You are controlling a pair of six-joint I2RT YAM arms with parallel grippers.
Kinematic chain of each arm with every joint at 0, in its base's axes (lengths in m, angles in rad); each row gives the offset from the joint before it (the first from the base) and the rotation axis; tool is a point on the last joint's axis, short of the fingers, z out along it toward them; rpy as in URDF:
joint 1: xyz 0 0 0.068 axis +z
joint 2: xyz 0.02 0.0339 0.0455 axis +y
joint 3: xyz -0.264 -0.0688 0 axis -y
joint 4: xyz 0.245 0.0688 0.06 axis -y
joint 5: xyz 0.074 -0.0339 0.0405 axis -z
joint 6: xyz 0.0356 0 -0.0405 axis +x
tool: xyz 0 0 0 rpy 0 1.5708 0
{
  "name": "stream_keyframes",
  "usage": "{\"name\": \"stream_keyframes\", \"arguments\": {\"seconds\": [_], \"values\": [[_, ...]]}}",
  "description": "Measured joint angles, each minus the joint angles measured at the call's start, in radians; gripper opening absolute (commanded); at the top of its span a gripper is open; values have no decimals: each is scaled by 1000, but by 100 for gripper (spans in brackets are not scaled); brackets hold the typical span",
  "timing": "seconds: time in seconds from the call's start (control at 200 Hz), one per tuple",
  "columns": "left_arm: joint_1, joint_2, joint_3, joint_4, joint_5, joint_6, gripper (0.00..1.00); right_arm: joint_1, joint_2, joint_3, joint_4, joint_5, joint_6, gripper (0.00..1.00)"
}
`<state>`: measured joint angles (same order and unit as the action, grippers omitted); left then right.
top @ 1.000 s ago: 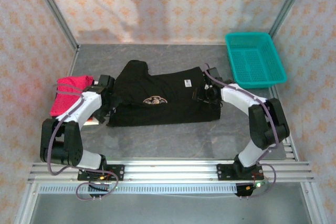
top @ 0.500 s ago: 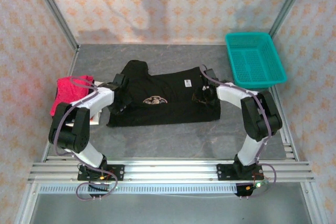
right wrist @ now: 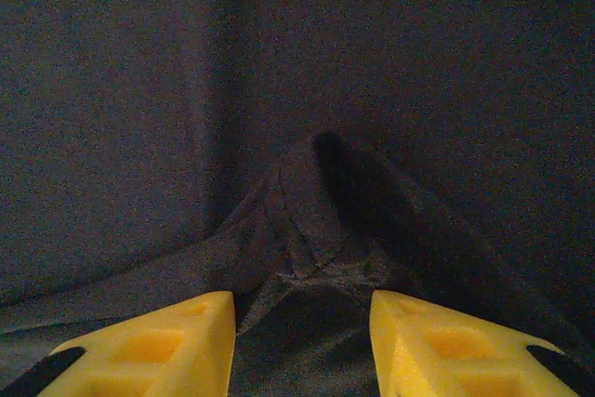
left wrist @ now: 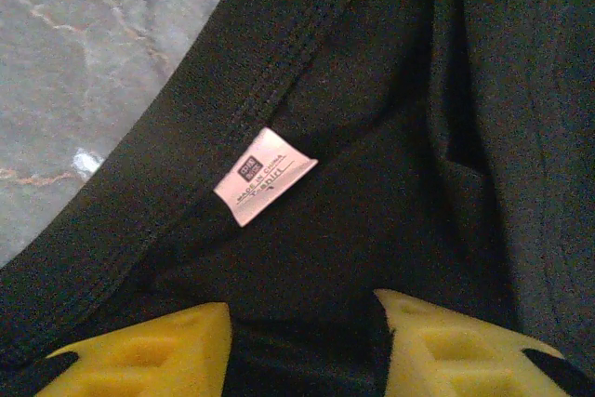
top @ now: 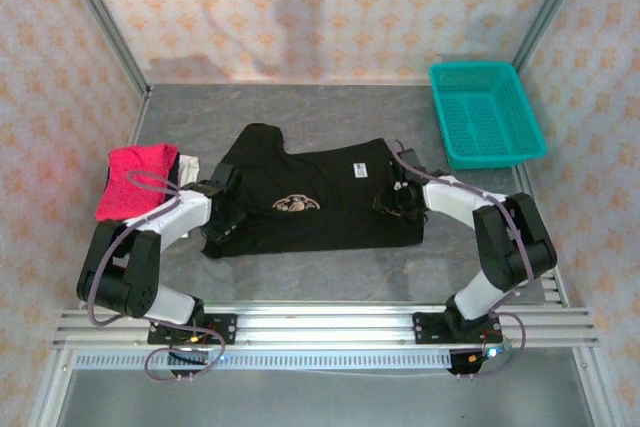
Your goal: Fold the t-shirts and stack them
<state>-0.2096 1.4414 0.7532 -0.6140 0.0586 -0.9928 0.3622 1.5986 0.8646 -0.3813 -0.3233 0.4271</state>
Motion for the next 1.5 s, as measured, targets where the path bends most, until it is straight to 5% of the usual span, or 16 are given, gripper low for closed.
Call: {"name": "stream_keyframes", "arguments": {"seconds": [0.165, 0.39, 0.515, 0.846, 1.196, 1.501], "values": [[0, 32, 233, -87, -90, 53, 78, 0, 0, 91, -12, -5, -19, 57], [14, 301, 666, -102, -211, 158, 100, 0, 8, 232, 44, 23, -85, 65], [40, 513, 889, -140, -240, 217, 100, 0, 21, 265, 66, 39, -101, 65], [90, 964, 1400, -273, -217, 320, 73, 0, 27, 264, 68, 51, -107, 65], [91, 1201, 1726, -394, -158, 374, 56, 0, 27, 249, 68, 50, -106, 65], [91, 1219, 1752, -427, -114, 387, 9, 0, 27, 240, 68, 51, -105, 65]]}}
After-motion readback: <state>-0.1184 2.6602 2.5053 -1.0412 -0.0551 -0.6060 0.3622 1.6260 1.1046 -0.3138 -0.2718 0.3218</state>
